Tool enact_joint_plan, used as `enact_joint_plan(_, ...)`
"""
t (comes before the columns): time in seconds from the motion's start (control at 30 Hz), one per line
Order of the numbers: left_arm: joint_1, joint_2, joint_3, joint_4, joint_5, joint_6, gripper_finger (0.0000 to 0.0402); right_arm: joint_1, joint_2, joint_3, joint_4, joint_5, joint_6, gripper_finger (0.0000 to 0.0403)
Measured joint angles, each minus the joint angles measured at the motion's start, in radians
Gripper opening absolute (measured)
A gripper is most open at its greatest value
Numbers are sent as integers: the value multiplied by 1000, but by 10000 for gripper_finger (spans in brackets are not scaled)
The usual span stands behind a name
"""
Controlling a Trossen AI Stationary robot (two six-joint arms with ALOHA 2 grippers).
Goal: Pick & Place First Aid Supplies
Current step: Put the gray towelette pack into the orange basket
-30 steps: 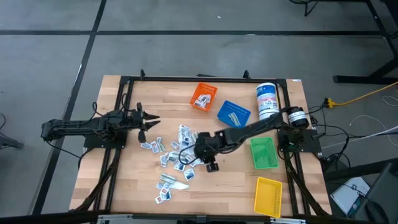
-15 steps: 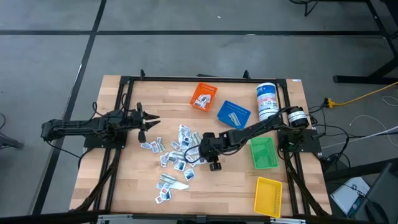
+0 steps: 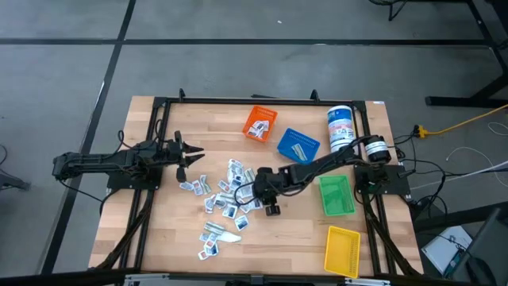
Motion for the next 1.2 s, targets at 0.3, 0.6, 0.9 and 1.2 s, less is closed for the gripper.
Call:
enact_joint_plan(0.3,0,0,0,0,0,0,93,-6,0,0,-6,-2,0,48)
enact_joint_plan(0.6,0,0,0,0,0,0,93,-31,-16,12,-83,-40,0,17)
enact_joint_plan(0.9,0,2,0,-2,0,0,92,-75,-56,131,-295,-70,-57,10)
enact_joint_plan(1.2,0,9,0,0,-1,0,91,-138,-73,315,-508,-70,-160,5)
